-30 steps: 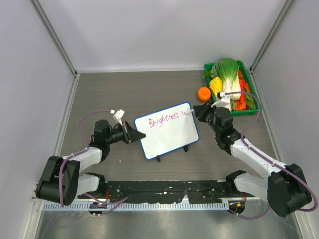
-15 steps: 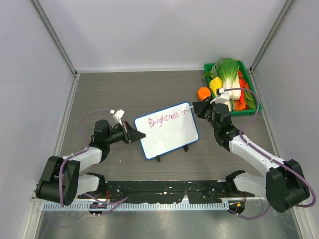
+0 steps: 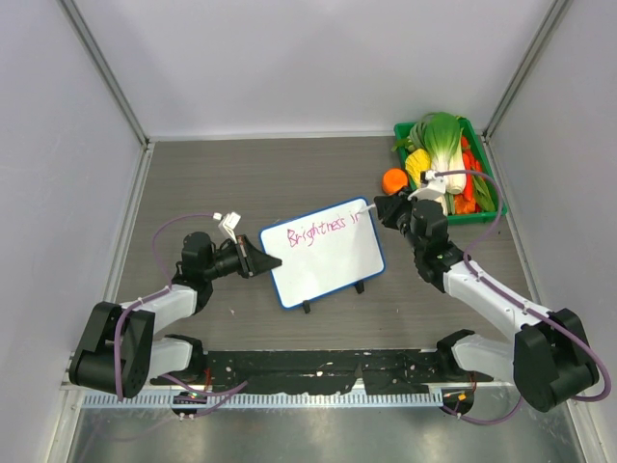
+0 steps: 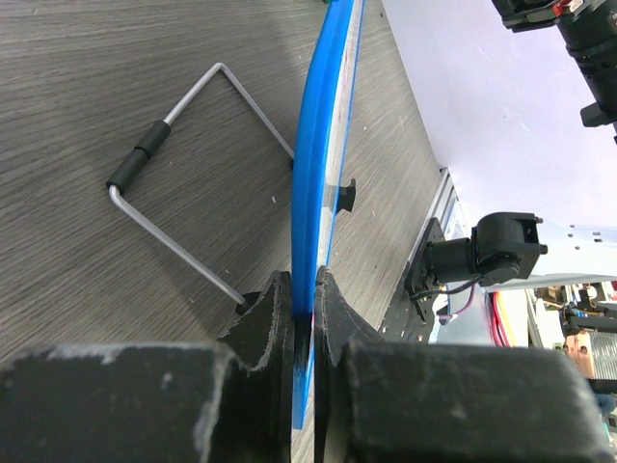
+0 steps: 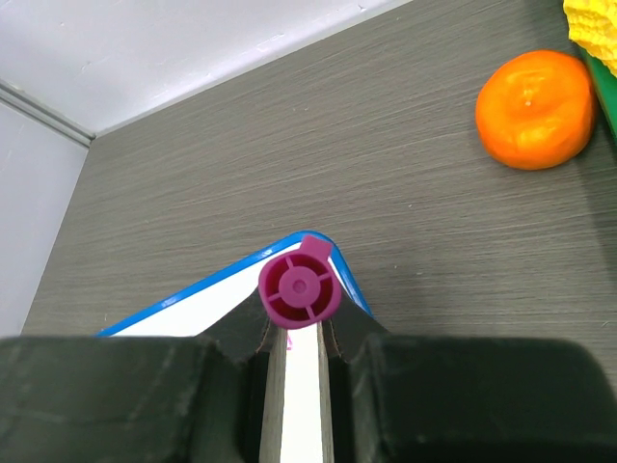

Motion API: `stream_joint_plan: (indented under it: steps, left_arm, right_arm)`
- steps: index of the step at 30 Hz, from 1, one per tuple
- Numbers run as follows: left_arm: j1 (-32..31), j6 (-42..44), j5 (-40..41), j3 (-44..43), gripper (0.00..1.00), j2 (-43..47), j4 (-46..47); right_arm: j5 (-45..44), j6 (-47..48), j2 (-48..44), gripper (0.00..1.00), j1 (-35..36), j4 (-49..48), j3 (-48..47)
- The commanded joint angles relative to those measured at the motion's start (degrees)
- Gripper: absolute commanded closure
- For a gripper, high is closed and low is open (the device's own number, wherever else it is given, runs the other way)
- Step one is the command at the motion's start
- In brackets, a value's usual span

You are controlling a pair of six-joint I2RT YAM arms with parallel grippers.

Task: Write a sentence on the whiteboard
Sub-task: Write with the whiteboard marker on the whiteboard.

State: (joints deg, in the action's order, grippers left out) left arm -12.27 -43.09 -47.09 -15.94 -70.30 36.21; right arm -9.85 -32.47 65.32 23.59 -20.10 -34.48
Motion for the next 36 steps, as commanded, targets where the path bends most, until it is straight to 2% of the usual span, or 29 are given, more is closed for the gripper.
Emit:
stream_joint_plan:
  steps: [1,21,31,36]
  left_arm:
    - [0.1,4.7,4.5,0.5,1.00,-0.2,-3.9]
    - [0.1,4.7,4.6,0.4,1.00,-0.4,-3.8]
    - [0.1,4.7,4.6,0.4,1.00,-0.5,-3.8]
    - [0.1,4.7,4.5,0.4,1.00,-0.3,-3.9]
  right_arm:
    - [-1.4,1.2,-0.4,0.99,-0.4,0.0,-0.2]
    - [0.3,0.7,-5.1,0.99,-0.3,3.0,3.0]
    - [0.7,-0.3,-18.2,0.99,-0.5,3.8,1.3]
    - [0.3,0.6,-21.0,0.99,-0.4,6.6,0.8]
